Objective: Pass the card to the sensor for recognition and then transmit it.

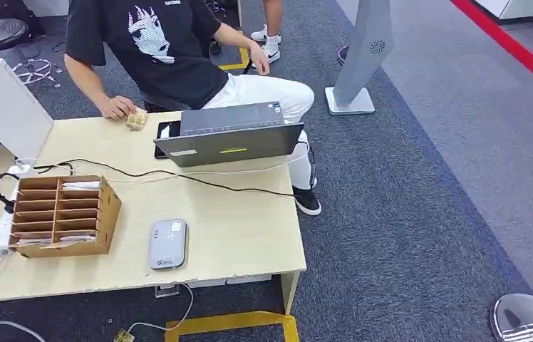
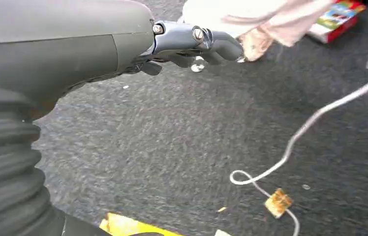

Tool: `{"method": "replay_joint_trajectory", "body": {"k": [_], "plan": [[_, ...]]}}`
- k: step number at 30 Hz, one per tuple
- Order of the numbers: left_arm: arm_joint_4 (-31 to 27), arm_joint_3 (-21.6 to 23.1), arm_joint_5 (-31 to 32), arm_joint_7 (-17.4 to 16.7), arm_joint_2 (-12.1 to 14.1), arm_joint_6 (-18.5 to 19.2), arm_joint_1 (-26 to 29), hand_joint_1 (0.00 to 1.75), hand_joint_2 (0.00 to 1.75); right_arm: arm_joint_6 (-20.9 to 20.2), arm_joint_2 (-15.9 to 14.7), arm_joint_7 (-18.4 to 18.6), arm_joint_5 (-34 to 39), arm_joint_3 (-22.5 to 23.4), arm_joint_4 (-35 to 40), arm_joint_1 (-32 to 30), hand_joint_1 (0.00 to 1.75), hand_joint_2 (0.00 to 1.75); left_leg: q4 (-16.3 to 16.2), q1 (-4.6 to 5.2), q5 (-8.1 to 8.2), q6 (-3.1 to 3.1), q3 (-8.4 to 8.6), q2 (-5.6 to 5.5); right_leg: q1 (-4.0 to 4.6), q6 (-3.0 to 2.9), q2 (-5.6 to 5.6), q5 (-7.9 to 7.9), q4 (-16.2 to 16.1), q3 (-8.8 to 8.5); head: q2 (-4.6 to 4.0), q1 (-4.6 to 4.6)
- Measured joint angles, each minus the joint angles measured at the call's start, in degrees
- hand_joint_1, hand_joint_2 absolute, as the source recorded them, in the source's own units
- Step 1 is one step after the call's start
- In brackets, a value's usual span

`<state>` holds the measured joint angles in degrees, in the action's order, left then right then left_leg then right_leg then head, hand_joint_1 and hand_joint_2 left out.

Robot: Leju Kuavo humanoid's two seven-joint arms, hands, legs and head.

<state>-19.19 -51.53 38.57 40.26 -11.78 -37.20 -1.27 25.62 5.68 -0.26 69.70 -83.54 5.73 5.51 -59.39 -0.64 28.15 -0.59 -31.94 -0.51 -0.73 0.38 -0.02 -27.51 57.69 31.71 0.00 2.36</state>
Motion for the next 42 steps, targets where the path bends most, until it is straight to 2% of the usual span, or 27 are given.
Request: {"method": "replay_joint_trajectory", "body": {"k": [8,18,28,42], "plan": [[-2.08,15.10,-10.01,0.00,1.01,-2.08,2.06,0.00,1.75,-0.07,-0.17,-0.70,-0.04,-0.59,0.04,-0.18,0.00,1.75,0.00,0.00,0.00,0.00,0.00,0.00,0.00,0.00,0.00,0.00,0.00,0.01,0.00,0.00],[-4.89,24.25,-13.78,0.00,1.55,-2.56,3.52,0.00,1.75,-0.09,-0.26,-0.59,0.35,-0.61,0.09,-0.22,0.00,1.75,0.00,0.00,0.00,0.00,-0.01,0.00,0.00,0.00,0.00,0.00,0.00,0.01,0.00,0.00],[-10.53,31.35,-14.64,0.00,0.87,-2.56,5.67,0.00,1.75,-0.07,-0.24,1.03,1.70,-0.61,0.09,-0.19,0.00,1.75,0.00,0.00,0.00,0.00,-0.02,0.00,0.00,0.00,0.00,0.00,0.00,0.01,0.00,0.00],[-14.23,35.29,-12.67,0.00,-0.96,-2.56,6.92,0.00,1.75,-0.09,-0.17,2.25,3.19,-0.59,0.07,-0.15,0.00,1.75,0.00,0.00,0.00,0.00,-0.01,0.00,0.00,0.00,0.00,0.00,0.00,0.01,0.00,-0.02]]}}
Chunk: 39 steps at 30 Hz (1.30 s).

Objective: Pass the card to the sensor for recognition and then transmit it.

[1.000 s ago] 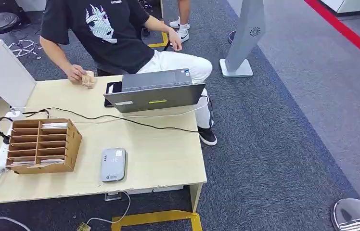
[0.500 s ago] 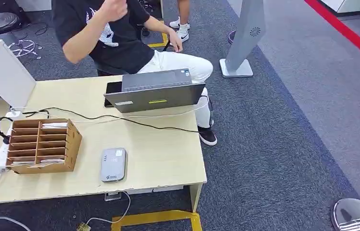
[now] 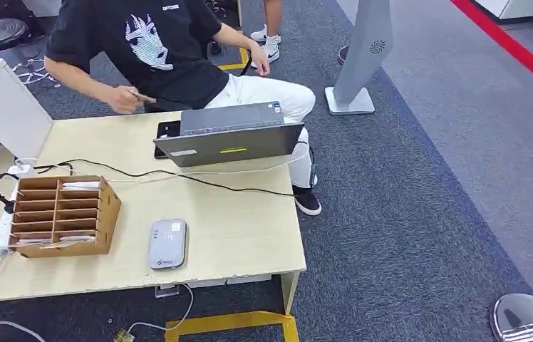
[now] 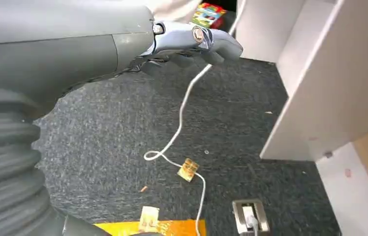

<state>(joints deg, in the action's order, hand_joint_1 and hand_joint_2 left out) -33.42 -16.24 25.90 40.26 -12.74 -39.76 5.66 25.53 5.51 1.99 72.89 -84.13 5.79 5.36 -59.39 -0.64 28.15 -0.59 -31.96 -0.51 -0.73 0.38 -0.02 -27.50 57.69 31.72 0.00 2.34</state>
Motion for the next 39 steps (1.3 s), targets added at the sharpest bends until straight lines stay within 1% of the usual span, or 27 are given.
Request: {"method": "replay_joint_trajectory", "body": {"k": [7,25,31,39], "plan": [[-1.94,0.76,1.44,0.00,-1.31,-0.02,0.44,0.00,1.75,-0.33,0.11,0.22,0.90,0.02,-0.02,0.05,0.00,1.75,0.00,0.00,0.00,0.00,0.00,0.00,0.00,0.00,0.00,0.00,0.00,0.00,0.00,0.00],[-5.44,2.67,0.33,0.00,-1.92,-0.02,1.38,0.00,1.75,-0.66,0.17,0.41,1.97,0.00,-0.07,0.20,0.00,1.75,0.00,0.00,0.00,0.00,0.00,0.00,0.00,0.00,0.00,0.00,0.00,-0.01,0.00,0.02],[-8.15,3.74,0.22,0.00,-2.10,-0.02,2.18,0.00,1.75,-0.68,0.28,0.41,2.12,-0.09,-0.09,0.23,0.00,1.75,0.00,0.00,0.00,0.00,0.00,0.00,0.00,0.00,0.00,0.00,0.00,0.00,0.00,0.02],[-13.64,5.46,-0.44,0.00,-2.38,-0.02,4.02,0.00,1.75,-0.68,0.31,0.20,3.02,-0.81,-0.09,0.25,0.00,1.75,0.00,0.00,0.00,0.00,0.00,0.00,0.00,0.00,0.00,0.00,0.00,0.00,0.00,0.02]]}}
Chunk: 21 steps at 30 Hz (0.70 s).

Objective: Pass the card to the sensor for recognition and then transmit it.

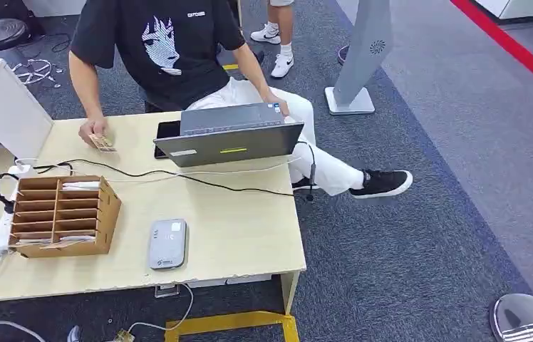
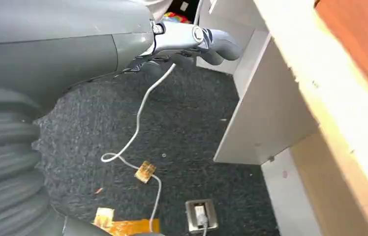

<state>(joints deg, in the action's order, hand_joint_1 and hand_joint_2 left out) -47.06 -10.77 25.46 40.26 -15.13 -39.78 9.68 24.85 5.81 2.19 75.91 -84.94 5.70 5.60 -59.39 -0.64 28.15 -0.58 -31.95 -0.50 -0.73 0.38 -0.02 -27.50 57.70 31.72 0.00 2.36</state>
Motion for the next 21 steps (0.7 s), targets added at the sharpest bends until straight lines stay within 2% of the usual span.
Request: {"method": "replay_joint_trajectory", "body": {"k": [11,21], "plan": [[-12.20,3.85,-3.11,0.00,-0.39,0.00,3.54,0.00,1.75,-0.02,0.02,0.15,0.66,-1.16,0.00,0.01,0.00,1.75,0.00,0.00,0.00,0.00,0.00,0.00,0.00,0.00,0.01,0.00,0.00,-0.01,0.00,-0.02],[-28.07,7.19,-2.84,0.00,-0.31,0.00,7.31,0.00,1.75,-0.26,0.02,1.03,0.63,-2.19,-0.09,0.12,0.00,1.75,0.00,0.00,0.00,0.00,0.00,0.00,0.00,0.00,0.00,0.00,0.00,-0.01,0.00,0.00]]}}
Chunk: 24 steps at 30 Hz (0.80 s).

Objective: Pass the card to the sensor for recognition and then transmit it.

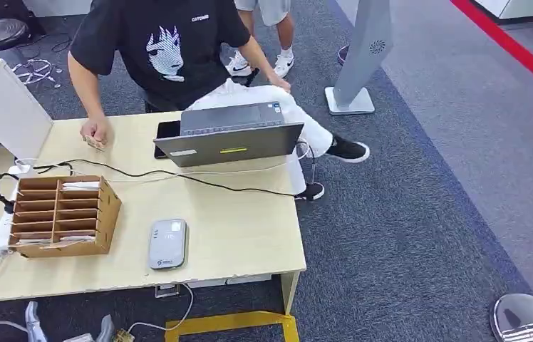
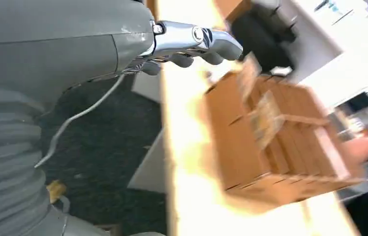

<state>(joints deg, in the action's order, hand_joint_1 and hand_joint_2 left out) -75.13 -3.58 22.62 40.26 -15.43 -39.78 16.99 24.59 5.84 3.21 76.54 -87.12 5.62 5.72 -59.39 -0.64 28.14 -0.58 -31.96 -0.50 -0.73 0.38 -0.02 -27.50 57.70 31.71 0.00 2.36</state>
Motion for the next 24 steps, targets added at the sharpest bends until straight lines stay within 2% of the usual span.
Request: {"method": "replay_joint_trajectory", "body": {"k": [5,8,10,13,18,24], "plan": [[-8.57,0.85,2.49,-1.26,0.52,0.31,1.61,0.00,1.75,-0.02,0.00,0.85,-0.44,-0.89,-0.11,0.20,0.00,1.75,0.00,0.00,0.00,0.00,0.01,0.00,0.00,0.00,0.00,0.00,0.00,0.00,0.00,0.00],[-13.20,1.55,6.87,-4.94,1.68,0.94,2.53,0.00,1.75,-0.09,0.00,1.44,-0.52,-1.09,-0.17,0.31,0.00,1.75,0.00,0.00,-0.01,0.02,0.01,0.00,0.00,0.00,0.00,0.00,0.01,0.00,0.00,0.00],[-16.24,2.07,10.74,-8.92,3.12,1.44,3.00,0.00,1.75,-0.18,-0.02,1.81,-0.55,-1.11,-0.20,0.34,0.00,1.75,0.00,-0.01,-0.02,0.03,0.01,0.00,0.01,0.00,0.00,0.00,0.02,0.00,0.00,0.00],[-19.97,2.40,13.95,-12.07,5.25,1.29,3.48,0.00,1.75,-0.70,-0.02,2.05,-0.94,-1.11,-0.24,0.43,0.00,1.75,0.01,-0.03,-0.02,0.04,0.01,0.00,0.02,-0.01,0.00,0.00,0.02,0.00,0.00,0.00],[-25.30,2.49,17.87,-14.90,8.48,1.14,3.98,0.00,1.75,-0.81,-0.02,2.77,-2.03,-1.11,-0.33,0.61,0.00,1.75,0.01,-0.03,-0.04,0.06,0.01,0.00,0.02,-0.01,0.00,0.00,0.03,0.00,0.00,0.00],[-28.60,2.49,24.54,-18.16,11.94,0.61,4.21,0.00,1.75,-1.01,-0.02,3.41,-3.12,-1.11,-0.46,0.68,0.00,1.75,0.01,-0.03,-0.04,0.06,0.01,0.00,0.02,-0.01,0.01,0.00,0.03,-0.01,0.00,0.00]]}}
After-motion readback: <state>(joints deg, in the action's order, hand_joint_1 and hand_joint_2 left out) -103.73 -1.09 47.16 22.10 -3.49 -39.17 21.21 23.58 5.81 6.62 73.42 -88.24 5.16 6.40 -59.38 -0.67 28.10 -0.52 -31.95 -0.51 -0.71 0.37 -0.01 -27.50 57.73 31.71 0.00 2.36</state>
